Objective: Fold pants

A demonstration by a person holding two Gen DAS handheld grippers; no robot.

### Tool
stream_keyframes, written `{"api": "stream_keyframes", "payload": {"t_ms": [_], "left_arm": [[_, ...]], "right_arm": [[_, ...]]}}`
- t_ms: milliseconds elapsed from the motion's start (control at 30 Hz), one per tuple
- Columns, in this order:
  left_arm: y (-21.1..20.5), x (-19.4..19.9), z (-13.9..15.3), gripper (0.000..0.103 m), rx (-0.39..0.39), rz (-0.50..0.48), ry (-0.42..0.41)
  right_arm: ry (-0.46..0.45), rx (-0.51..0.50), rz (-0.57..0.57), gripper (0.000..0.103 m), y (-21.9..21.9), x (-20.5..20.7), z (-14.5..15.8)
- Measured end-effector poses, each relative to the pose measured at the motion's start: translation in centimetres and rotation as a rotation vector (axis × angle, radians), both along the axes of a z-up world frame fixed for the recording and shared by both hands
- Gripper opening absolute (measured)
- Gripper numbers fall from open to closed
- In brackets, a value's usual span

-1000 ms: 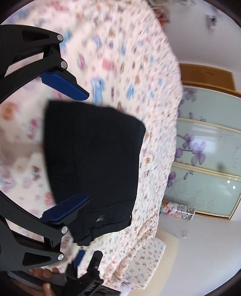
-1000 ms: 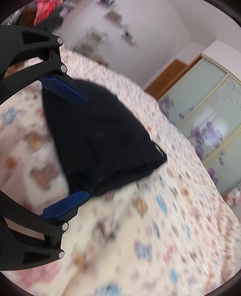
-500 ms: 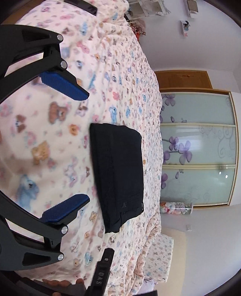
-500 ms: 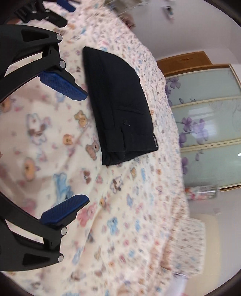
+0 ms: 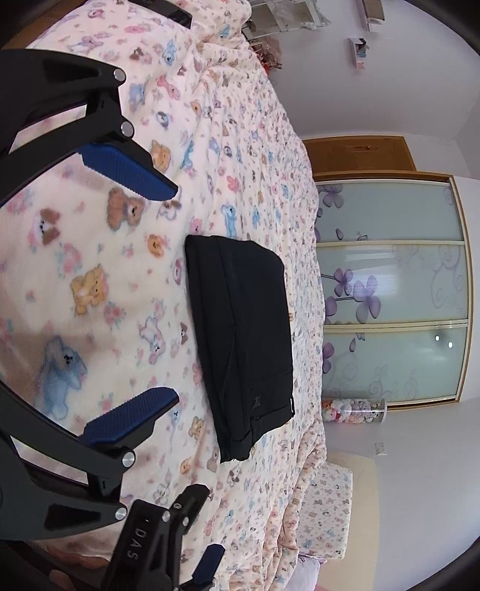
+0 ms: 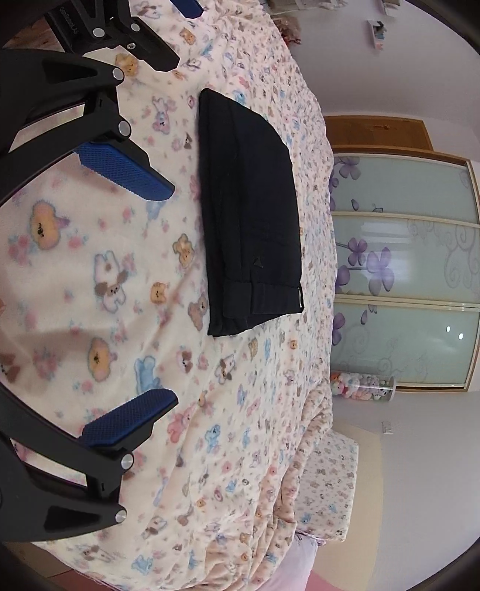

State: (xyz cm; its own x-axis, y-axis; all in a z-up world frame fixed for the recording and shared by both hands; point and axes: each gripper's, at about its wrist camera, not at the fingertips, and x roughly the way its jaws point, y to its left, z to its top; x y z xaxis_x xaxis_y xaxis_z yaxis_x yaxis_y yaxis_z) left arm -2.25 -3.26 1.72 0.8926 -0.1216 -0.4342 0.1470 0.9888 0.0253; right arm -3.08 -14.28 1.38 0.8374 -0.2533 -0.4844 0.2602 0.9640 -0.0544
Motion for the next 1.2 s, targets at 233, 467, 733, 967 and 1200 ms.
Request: {"api": "stream_keyframes", "payload": {"t_ms": [233, 467, 733, 967, 1200], "left_arm": [[0.7, 1.4, -0.9, 0.101, -0.030, 0.034, 0.083], [0.6, 1.6, -1.2, 0.101, -0.032, 0.036, 0.092], [-0.8, 1.5, -1.6, 0.101, 0.015, -0.010, 0.099], [-0.9, 1.6, -1.7, 0.101, 0.018, -0.010, 0.109], [-0.8, 1.9, -1.8, 0.101, 0.018, 0.002, 0.119]], "right_arm": [[0.005, -0.012, -0.034, 0.102, 0.4, 0.5, -0.7], [0.006, -0.016, -0.039, 0.102, 0.5, 0.6, -0.9], [0.015, -0.011, -0.055, 0.102, 0.6, 0.5, -1.1], [0.020, -0.009, -0.054, 0.102, 0.6, 0.6, -1.2], [0.030, 0.001, -0.053, 0.102, 0.4, 0.8, -1.5]]}}
